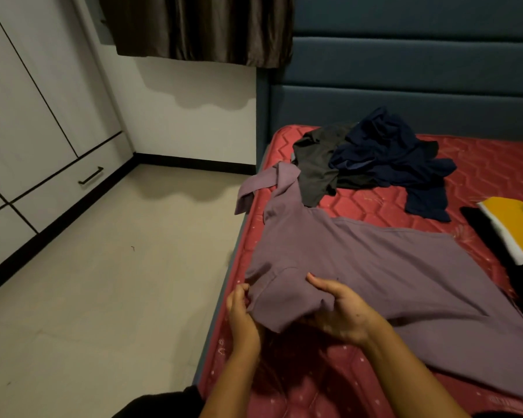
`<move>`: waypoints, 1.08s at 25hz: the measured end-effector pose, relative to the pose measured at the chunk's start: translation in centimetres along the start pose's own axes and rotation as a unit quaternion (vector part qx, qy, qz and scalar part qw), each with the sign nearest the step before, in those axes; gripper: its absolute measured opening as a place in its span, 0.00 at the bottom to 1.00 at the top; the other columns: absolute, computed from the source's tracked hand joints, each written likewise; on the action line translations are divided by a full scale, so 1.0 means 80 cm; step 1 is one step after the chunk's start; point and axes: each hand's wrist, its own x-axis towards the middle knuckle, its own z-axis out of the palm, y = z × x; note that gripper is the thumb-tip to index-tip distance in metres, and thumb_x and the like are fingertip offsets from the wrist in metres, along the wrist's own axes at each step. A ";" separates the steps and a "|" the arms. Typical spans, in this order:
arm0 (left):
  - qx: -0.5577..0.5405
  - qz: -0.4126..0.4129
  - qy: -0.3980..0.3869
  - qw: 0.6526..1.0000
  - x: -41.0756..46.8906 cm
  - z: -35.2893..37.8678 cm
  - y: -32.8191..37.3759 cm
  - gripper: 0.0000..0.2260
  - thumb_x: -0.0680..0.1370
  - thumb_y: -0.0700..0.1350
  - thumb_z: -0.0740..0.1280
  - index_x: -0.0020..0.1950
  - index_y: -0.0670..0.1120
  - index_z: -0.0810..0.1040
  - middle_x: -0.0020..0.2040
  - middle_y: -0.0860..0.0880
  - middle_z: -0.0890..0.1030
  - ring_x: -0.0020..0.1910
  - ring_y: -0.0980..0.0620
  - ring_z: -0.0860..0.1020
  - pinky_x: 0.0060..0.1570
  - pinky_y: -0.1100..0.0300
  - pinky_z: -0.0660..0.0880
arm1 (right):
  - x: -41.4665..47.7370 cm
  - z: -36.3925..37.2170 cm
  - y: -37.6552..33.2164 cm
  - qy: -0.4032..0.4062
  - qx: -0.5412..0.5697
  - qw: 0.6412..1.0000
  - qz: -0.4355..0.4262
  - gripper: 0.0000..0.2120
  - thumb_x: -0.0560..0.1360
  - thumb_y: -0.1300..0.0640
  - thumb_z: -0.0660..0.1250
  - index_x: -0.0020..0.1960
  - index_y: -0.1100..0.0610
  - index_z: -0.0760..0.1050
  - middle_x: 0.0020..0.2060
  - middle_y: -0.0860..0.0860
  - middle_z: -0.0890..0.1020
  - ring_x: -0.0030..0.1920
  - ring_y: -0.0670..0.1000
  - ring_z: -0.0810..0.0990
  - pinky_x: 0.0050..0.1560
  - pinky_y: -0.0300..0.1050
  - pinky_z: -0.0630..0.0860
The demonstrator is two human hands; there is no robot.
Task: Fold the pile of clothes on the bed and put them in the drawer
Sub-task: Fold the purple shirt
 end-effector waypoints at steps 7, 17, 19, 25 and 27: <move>0.154 0.185 0.012 0.971 -0.024 0.061 0.062 0.08 0.77 0.44 0.56 0.52 0.54 0.71 0.55 0.46 0.75 0.52 0.43 0.76 0.51 0.47 0.75 | 0.034 -0.016 0.005 0.023 -0.067 0.996 -0.050 0.36 0.56 0.49 0.82 0.63 0.48 0.75 0.55 0.48 0.83 0.52 0.48 0.81 0.57 0.49 0.73; 0.472 0.292 -0.008 0.832 0.003 0.015 0.161 0.04 0.73 0.37 0.62 0.44 0.46 0.70 0.38 0.43 0.76 0.39 0.38 0.74 0.34 0.52 0.67 | 0.032 0.014 0.002 0.148 -0.152 0.975 -0.064 0.08 0.79 0.59 0.61 0.45 0.57 0.77 0.36 0.52 0.80 0.35 0.47 0.80 0.39 0.42 0.75; 0.537 0.304 0.007 0.787 0.005 0.003 0.181 0.04 0.72 0.39 0.63 0.44 0.48 0.73 0.39 0.46 0.77 0.41 0.40 0.76 0.36 0.54 0.72 | 0.019 0.024 0.002 0.100 -0.100 0.990 -0.022 0.10 0.79 0.61 0.59 0.42 0.58 0.76 0.34 0.55 0.80 0.34 0.51 0.80 0.40 0.46 0.76; 0.597 0.330 0.121 0.721 0.026 -0.028 0.176 0.12 0.79 0.38 0.60 0.53 0.51 0.79 0.52 0.49 0.77 0.55 0.46 0.70 0.44 0.54 0.66 | 0.010 0.079 0.047 -0.025 -0.083 0.990 0.115 0.16 0.75 0.43 0.62 0.42 0.57 0.72 0.27 0.55 0.67 0.25 0.48 0.67 0.27 0.37 0.63; 0.605 0.243 0.114 0.750 0.044 -0.056 0.158 0.14 0.79 0.38 0.57 0.53 0.51 0.81 0.57 0.47 0.77 0.57 0.44 0.70 0.46 0.53 0.70 | 0.010 0.075 0.040 -0.076 -0.161 0.971 0.162 0.25 0.63 0.34 0.73 0.42 0.56 0.75 0.30 0.55 0.73 0.29 0.48 0.73 0.29 0.38 0.68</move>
